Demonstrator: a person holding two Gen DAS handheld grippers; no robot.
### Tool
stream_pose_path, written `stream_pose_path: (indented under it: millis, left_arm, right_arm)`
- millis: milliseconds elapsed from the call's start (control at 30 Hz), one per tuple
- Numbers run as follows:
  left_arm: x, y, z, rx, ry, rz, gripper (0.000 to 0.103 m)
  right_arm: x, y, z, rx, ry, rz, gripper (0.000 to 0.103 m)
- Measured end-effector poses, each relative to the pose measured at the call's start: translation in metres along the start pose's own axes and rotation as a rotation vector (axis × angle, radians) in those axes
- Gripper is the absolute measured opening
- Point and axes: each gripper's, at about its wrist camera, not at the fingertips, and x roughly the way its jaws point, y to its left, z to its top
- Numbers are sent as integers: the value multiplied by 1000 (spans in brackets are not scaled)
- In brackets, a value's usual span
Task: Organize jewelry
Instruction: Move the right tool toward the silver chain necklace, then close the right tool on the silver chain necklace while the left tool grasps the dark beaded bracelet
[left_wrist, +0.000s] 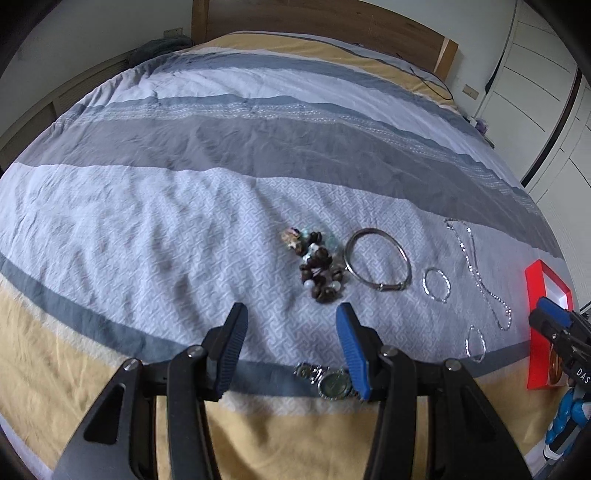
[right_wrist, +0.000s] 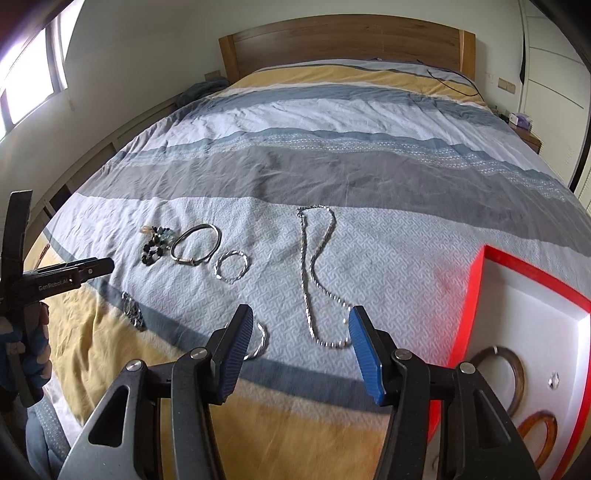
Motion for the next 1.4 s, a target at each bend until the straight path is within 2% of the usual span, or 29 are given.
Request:
stream_pose_path:
  millis: [300,467,500,600,633,700,900,967,1000,1033,1100,1400]
  left_arm:
    - [56,-5,19,25,77,-6,48]
    - [67,-7,23,72,80,8,46]
    - [68,-6,23,81,80,13,45]
    - [72,1,26,72,71,28,27]
    - [73,6,27,58,67,27,19]
    - [73,17,30,32,64,7,11]
    - [64,30,30,8,15,-36,10]
    - [60,33,29,-6,0,-50,10]
    - [59,33,29,-8,-6,-53,10]
    - [57,33,28,-7,-10,-56,10]
    - [54,32,28,-2,-18,-59,10]
    - [22,25,31,5,-90,-85,10]
  right_arm:
    - [37,-3,12,-9,45,7,53]
    - [55,-2,14,-6,76,17,53]
    - [59,-2,14,-7,84,18,53]
    - [71,-3,15,-4,106,14,53]
    - [75,-3,15,-4,113,9,53]
    - [83,-3,16,-11,126,2,53]
    - [100,-1,21,-26,143,-15,53]
    - [103,-1,21,-33,143,-29,45]
    - [104,0,21,-39,144,-31,33]
    - [106,1,22,-42,148,-31,17]
    - [107,2,22,-48,153,-32,7]
    - [82,4,26,-15,75,-13,4]
